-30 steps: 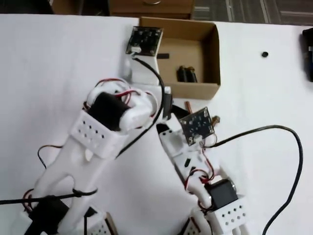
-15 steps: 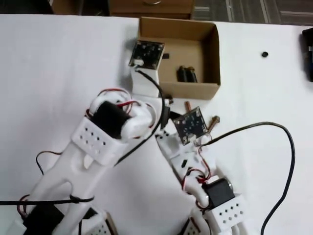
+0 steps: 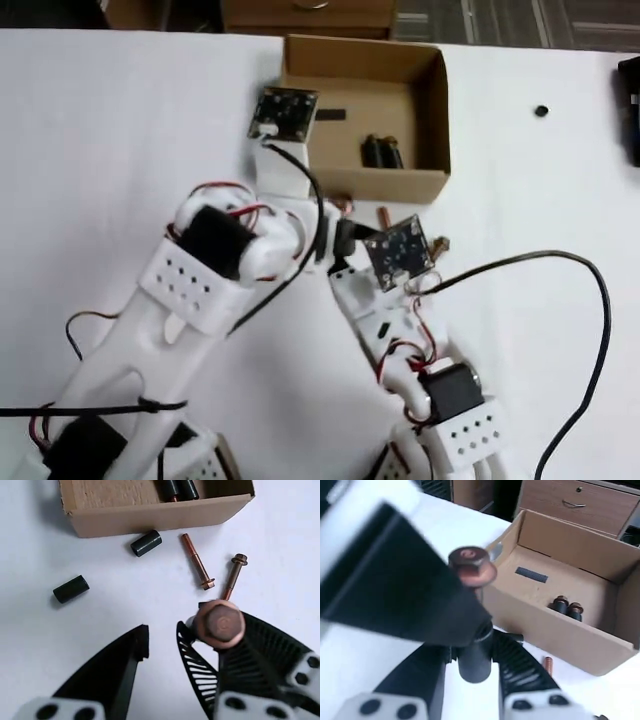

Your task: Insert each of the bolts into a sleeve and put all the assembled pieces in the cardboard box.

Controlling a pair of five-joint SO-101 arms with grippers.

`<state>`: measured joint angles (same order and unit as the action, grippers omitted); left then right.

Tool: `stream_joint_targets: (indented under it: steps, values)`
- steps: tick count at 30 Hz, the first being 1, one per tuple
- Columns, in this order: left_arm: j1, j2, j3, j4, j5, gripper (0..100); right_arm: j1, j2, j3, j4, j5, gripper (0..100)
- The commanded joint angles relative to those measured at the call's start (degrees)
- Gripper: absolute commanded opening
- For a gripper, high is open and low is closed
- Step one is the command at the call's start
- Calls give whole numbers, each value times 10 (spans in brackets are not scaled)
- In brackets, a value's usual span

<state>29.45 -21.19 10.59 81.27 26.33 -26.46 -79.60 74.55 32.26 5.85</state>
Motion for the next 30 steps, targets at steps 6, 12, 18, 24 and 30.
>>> stream_joint_targets:
  steps: [6,12,18,24,30]
  values:
    - [18,-70,19,7,-3,308,3,-22,-35,-15,-4,20]
    - [13,-91,18,-1,-3,323,17,-22,-35,-15,-4,20]
    - [-80,-92,-34,-45,-4,323,23,-22,-33,-7,-5,20]
    - [-251,-90,-111,-108,-3,322,24,-22,-19,23,-6,20]
    - [-306,-91,-97,-80,-2,321,24,-22,-11,23,-6,20]
